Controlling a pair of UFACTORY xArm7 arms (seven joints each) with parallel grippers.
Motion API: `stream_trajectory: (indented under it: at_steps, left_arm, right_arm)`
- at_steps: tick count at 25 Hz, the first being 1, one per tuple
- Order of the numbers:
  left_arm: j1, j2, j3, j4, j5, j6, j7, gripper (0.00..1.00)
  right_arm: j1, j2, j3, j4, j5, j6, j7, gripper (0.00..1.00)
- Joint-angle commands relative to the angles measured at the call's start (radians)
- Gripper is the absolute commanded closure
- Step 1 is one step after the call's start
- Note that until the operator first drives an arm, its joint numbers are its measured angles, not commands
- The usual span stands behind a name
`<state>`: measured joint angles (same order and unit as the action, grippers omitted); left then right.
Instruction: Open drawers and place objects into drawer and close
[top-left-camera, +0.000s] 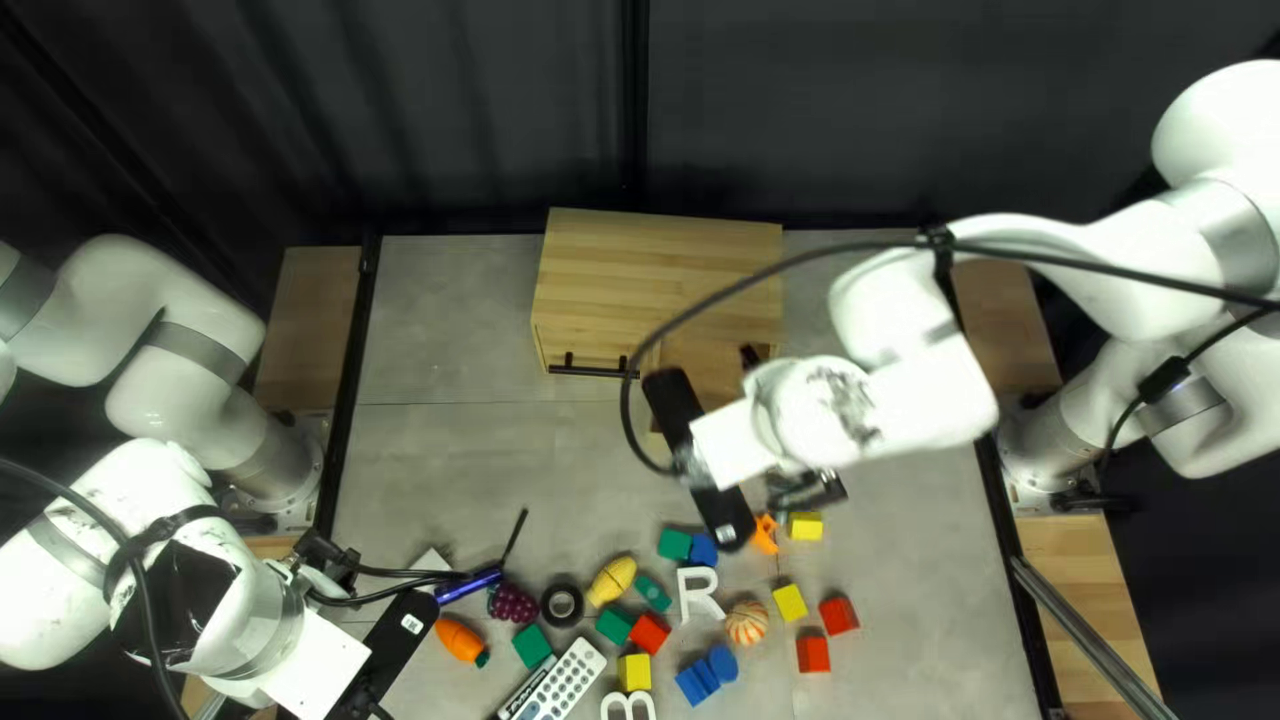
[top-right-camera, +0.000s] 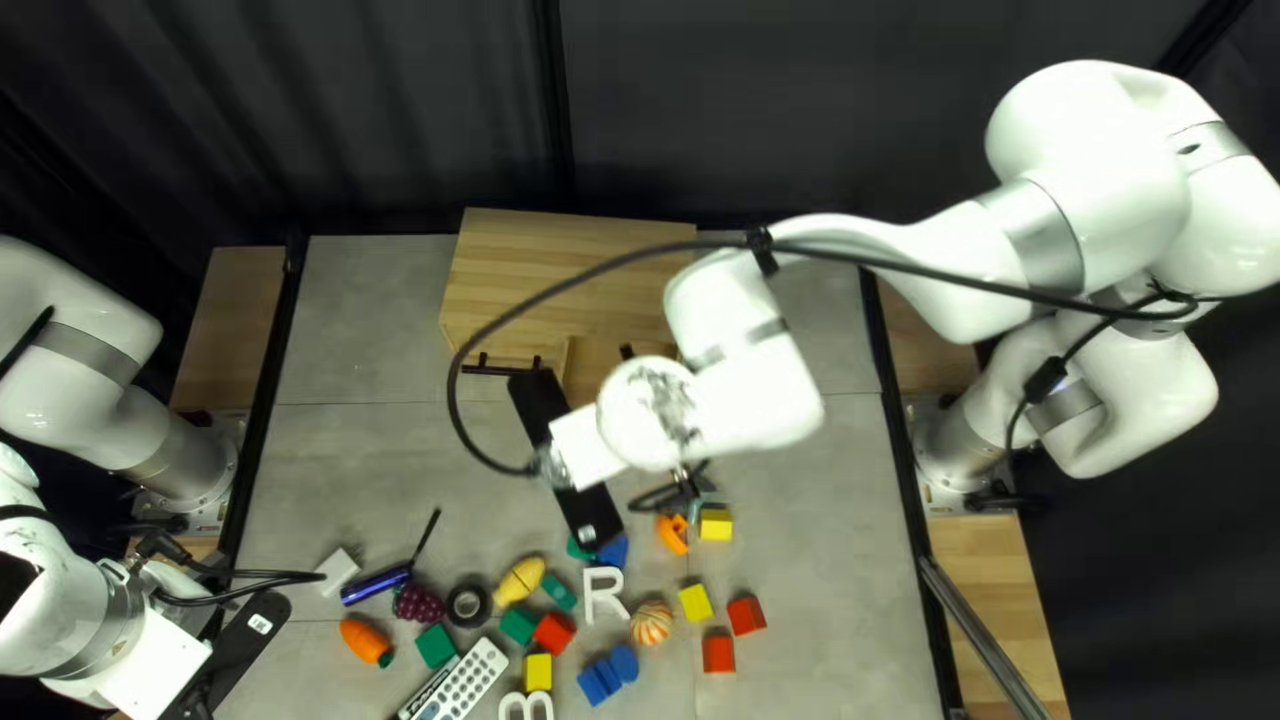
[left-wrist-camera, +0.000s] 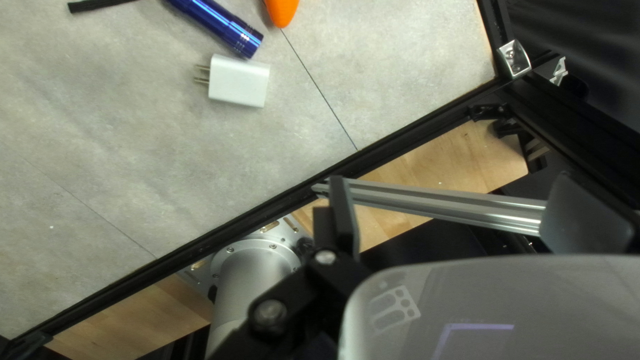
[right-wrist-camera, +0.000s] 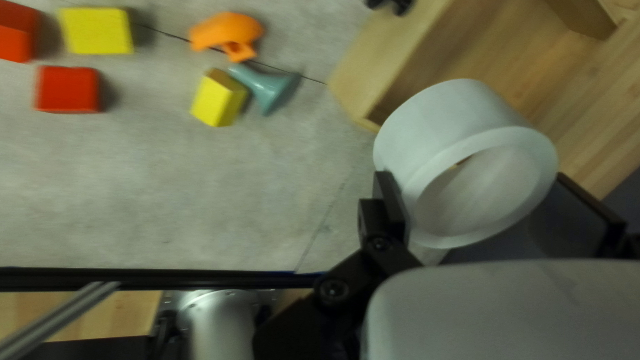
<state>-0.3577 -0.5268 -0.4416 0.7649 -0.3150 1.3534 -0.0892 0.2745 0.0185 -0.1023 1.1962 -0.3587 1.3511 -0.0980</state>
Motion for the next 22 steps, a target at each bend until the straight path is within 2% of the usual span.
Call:
stream_trajectory:
  at_steps: [1,22]
  left_arm:
    - [0.0,0.0,0.0,0.0,0.0,0.0,0.0,0.0]
    - [0.0,0.0,0.0,0.0,0.0,0.0,0.0,0.0]
  right_arm:
    - [-0.019,0.026,-0.017,0.002,0.007,-0.027,-0.022,0.94]
    - [-0.056,0.085,-0.045,-0.038,-0.007,-0.186,-0.092,0.91]
